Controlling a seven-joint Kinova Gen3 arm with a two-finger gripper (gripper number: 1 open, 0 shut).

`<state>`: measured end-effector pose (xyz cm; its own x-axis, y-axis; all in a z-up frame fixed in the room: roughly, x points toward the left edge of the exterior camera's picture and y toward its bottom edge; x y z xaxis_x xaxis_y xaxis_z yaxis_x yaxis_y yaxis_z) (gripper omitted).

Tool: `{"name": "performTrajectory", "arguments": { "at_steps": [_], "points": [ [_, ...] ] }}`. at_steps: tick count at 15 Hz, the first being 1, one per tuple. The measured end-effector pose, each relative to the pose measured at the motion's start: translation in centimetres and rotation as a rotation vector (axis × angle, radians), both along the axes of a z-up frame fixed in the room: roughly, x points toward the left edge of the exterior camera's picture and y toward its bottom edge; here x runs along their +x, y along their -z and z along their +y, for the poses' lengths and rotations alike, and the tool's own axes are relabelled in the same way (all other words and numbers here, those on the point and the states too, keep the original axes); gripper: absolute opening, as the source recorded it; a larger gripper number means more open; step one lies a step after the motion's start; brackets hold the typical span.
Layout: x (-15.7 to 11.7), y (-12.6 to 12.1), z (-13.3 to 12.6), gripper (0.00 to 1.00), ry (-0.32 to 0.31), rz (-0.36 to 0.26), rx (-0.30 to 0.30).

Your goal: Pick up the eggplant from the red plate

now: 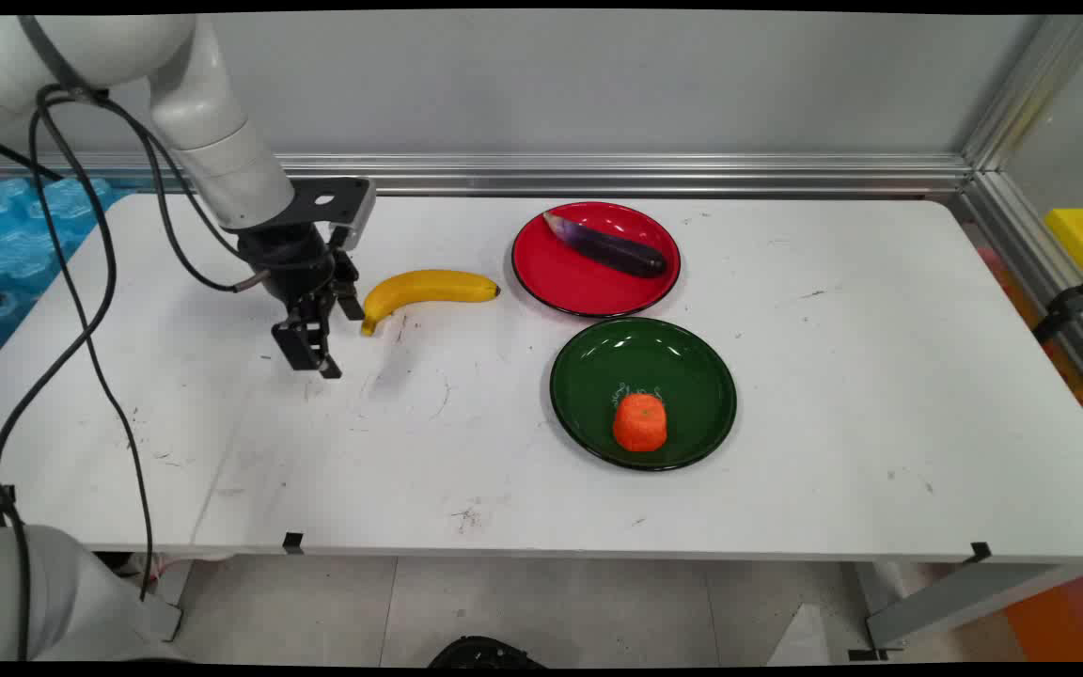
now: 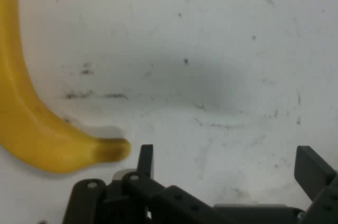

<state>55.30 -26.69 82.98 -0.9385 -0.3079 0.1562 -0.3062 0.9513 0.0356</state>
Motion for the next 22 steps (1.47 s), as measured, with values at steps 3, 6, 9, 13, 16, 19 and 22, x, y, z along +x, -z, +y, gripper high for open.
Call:
{"name": "performTrajectory", "arguments": {
  "at_steps": [3,6,9,13,16,19,22],
  "points": [
    [-0.7,-0.2,-1.2,1.0,0.003,0.014,-0.026],
    [-2.3,-0.7,-3.4,1.0,0.014,0.045,-0.074],
    [-4.3,-1.3,-6.0,1.0,0.026,0.085,-0.127],
    [-6.5,-1.9,-9.7,1.0,0.035,0.133,-0.208],
    [-7.6,-1.9,-11.8,1.0,0.039,0.161,-0.255],
    [-9.0,-1.5,-14.9,1.0,0.043,0.202,-0.312],
    [-10.1,-0.5,-17.6,1.0,0.044,0.238,-0.347]
  ]
}}
